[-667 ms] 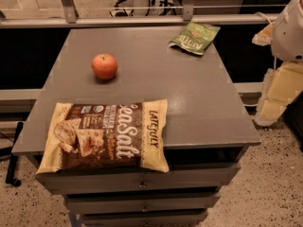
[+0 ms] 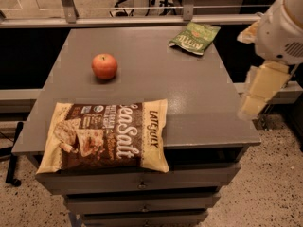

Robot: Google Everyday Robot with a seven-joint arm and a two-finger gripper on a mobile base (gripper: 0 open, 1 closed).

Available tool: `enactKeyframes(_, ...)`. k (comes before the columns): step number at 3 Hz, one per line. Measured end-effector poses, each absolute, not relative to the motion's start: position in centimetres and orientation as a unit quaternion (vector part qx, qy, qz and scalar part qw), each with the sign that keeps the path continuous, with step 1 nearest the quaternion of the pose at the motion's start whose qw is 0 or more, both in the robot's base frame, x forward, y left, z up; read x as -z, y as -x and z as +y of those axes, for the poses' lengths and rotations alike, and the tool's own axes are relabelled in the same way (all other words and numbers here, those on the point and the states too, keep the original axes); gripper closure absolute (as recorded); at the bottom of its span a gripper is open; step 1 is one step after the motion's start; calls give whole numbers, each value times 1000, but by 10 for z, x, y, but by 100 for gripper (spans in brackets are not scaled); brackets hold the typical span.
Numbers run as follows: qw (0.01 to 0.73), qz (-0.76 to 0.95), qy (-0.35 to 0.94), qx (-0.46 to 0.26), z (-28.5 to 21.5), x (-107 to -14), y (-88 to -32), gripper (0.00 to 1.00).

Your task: Pick apple

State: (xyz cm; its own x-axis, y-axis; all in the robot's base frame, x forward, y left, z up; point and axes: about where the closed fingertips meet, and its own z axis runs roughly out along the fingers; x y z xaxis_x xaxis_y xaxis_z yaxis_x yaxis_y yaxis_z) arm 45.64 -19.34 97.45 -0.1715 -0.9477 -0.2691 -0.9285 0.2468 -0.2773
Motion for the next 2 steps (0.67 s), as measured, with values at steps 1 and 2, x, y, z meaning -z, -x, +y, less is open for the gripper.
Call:
enactKeyframes(1,262,730,631,-14,-134,-967,-504,0)
enactKeyframes(2,326,698,634,-62,-73,-965,-557,0)
